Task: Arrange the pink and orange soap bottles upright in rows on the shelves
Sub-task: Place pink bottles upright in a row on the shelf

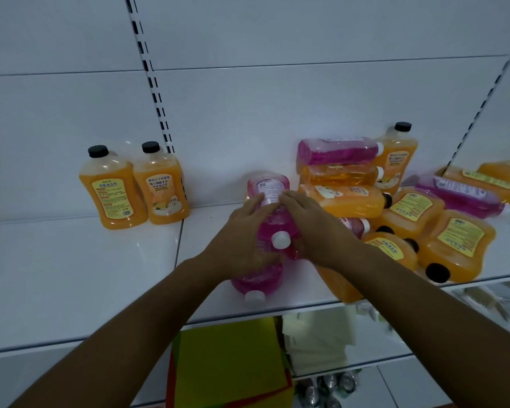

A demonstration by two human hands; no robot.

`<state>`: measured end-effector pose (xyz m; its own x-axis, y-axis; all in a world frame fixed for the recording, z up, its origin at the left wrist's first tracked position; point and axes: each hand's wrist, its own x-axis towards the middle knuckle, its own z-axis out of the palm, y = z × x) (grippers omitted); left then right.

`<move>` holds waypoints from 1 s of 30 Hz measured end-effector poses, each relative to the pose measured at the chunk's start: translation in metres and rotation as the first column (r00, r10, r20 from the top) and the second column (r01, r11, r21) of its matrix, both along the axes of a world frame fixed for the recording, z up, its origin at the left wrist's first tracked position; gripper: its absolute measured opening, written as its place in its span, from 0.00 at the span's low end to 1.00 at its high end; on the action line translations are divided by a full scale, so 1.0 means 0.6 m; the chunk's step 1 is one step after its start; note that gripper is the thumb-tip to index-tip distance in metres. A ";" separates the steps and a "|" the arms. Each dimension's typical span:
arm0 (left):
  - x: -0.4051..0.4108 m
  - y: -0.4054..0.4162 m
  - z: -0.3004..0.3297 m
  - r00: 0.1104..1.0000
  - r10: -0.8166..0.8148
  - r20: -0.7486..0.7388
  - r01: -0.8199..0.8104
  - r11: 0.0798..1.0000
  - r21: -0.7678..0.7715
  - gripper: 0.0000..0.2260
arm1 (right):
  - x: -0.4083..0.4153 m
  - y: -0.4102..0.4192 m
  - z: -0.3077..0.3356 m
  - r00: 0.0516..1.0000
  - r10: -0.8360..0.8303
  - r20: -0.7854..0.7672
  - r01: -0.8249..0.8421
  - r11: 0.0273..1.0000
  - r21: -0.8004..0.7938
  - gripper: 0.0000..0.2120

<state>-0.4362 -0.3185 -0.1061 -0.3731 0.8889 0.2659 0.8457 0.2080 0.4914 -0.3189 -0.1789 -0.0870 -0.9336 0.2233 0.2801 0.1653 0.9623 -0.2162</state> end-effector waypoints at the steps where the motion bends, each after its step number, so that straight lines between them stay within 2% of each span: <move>1: 0.003 0.000 0.000 1.000 0.006 -0.006 -0.006 1.000 0.001 0.43 | -0.001 0.001 -0.002 1.000 0.003 -0.005 -0.003 1.000 0.000 0.46; 6: 0.010 0.001 0.003 0.996 0.046 -0.079 -0.046 0.999 0.004 0.40 | -0.001 0.004 -0.004 1.000 0.011 -0.025 -0.012 1.000 -0.015 0.44; 13: 0.016 0.012 -0.005 0.973 0.119 -0.198 -0.122 0.993 0.000 0.40 | 0.000 0.006 -0.005 0.998 0.031 -0.055 -0.033 0.999 -0.041 0.39; 22: 0.011 0.018 0.002 0.973 0.122 -0.194 -0.112 0.992 0.065 0.37 | -0.002 0.017 -0.013 0.993 0.077 -0.095 -0.080 0.997 -0.021 0.39; 26: 0.009 0.006 0.016 0.996 0.070 -0.063 -0.057 0.980 0.188 0.36 | -0.003 0.021 -0.017 0.986 0.098 -0.137 -0.104 0.994 -0.033 0.40; 30: 0.004 -0.005 0.041 0.969 0.130 0.209 -0.197 0.920 0.339 0.29 | -0.022 0.007 -0.002 0.959 0.085 -0.269 -0.128 0.981 -0.148 0.38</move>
<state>-0.4336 -0.3213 -0.0816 -0.5758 0.6708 0.4674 0.7060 0.1198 0.6980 -0.3323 -0.1749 -0.0884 -0.8540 0.1892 0.4847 -0.0188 0.9197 -0.3922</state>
